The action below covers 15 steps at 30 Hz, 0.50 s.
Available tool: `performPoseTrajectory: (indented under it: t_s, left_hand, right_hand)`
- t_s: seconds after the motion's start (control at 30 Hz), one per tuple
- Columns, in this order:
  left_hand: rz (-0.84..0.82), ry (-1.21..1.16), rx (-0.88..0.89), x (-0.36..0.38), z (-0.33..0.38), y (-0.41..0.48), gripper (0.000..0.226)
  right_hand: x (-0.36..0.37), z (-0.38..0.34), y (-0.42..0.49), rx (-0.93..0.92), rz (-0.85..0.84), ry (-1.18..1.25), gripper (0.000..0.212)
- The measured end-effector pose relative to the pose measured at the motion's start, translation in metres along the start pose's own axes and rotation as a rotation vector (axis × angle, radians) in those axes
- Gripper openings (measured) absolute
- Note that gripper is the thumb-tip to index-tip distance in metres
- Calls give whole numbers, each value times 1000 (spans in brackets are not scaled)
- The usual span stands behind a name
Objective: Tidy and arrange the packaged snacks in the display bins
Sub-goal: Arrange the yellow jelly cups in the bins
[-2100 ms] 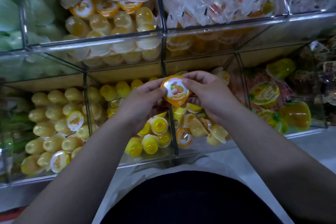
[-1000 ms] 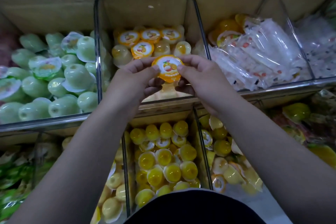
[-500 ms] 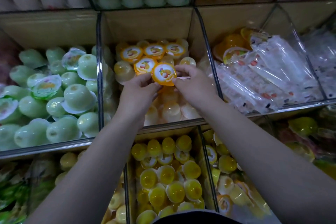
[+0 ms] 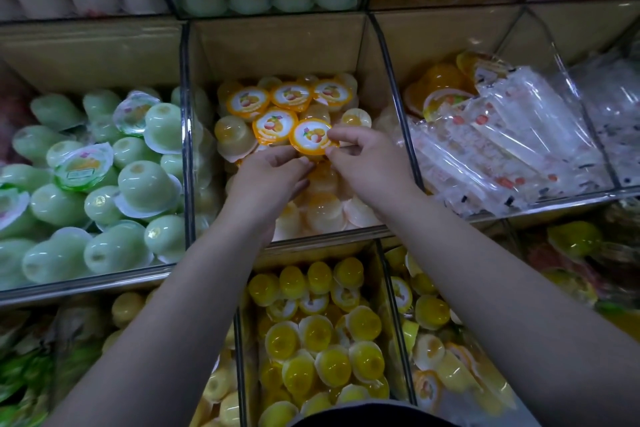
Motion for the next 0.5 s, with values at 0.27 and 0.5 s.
performPoseTrajectory:
  t_s: [0.27,0.5]
  left_hand:
    - [139,-99,-9,-12,-2,-4,39]
    - [205,-166,-78,-20,-9,-3,16]
  right_hand:
    - [1,-4,-2,10,-20,48,36]
    - [-1,-6,-7,37,-33,120,34]
Point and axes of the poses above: each hand's wrist, its own y-axis towards the middle knuckle, its own x-axis out of the palm, z = x × y, the point moved 7 cm from there along y, towards the middle knuckle, and after that the axes turned 5 degrees about -z, right-handed, at the moved point
